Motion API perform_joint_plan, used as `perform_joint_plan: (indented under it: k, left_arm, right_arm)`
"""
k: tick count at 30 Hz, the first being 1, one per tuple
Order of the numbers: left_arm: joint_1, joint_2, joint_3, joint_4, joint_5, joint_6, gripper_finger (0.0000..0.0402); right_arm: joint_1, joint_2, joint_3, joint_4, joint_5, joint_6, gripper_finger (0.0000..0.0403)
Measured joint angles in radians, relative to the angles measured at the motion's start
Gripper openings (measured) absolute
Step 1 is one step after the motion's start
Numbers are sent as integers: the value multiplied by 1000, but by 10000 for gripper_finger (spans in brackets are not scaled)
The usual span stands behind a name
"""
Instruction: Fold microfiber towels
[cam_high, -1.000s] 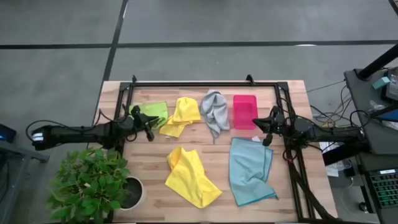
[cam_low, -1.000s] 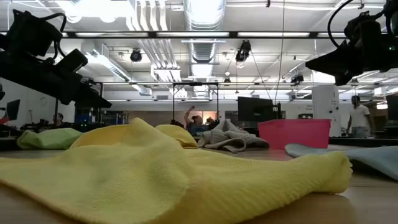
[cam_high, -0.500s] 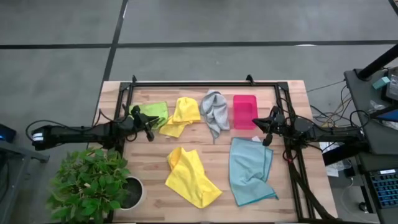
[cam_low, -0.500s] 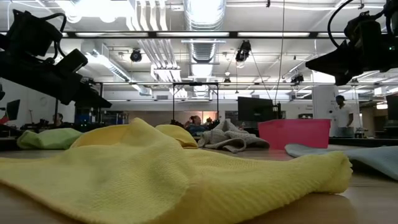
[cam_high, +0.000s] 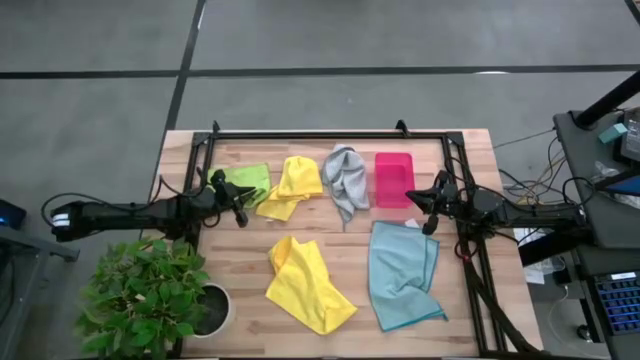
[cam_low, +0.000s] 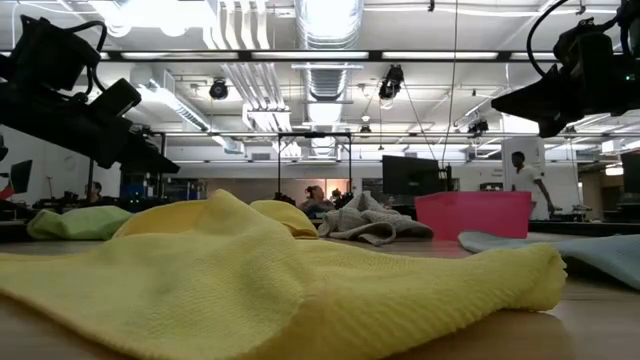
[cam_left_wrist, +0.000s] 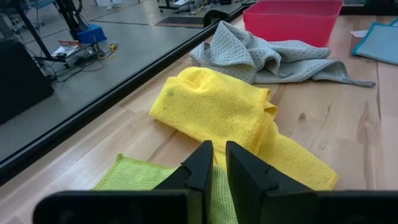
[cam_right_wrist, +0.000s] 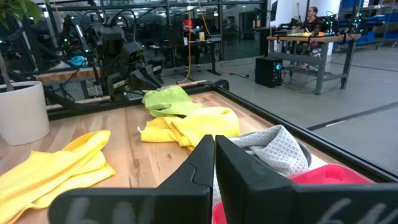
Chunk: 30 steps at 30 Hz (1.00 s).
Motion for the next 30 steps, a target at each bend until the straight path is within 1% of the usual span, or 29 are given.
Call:
perform_joint_plan:
  k: [23,25,28,29,30]
  left_arm:
    - [0,0,0,0,0,0,31]
    - [0,0,0,0,0,0,31]
    - [0,0,0,1,0,-1,31]
    - [0,0,0,1,0,-7,31]
    - [-2,0,0,1,3,-32,31]
  right_arm:
    - [0,0,0,0,0,7,9]
    - [0,0,0,0,-1,93,9]
    - [0,0,0,-14,-66,464,9]
    - [0,0,0,-14,-82,572,9]
    - [0,1,0,-10,-80,640,9]
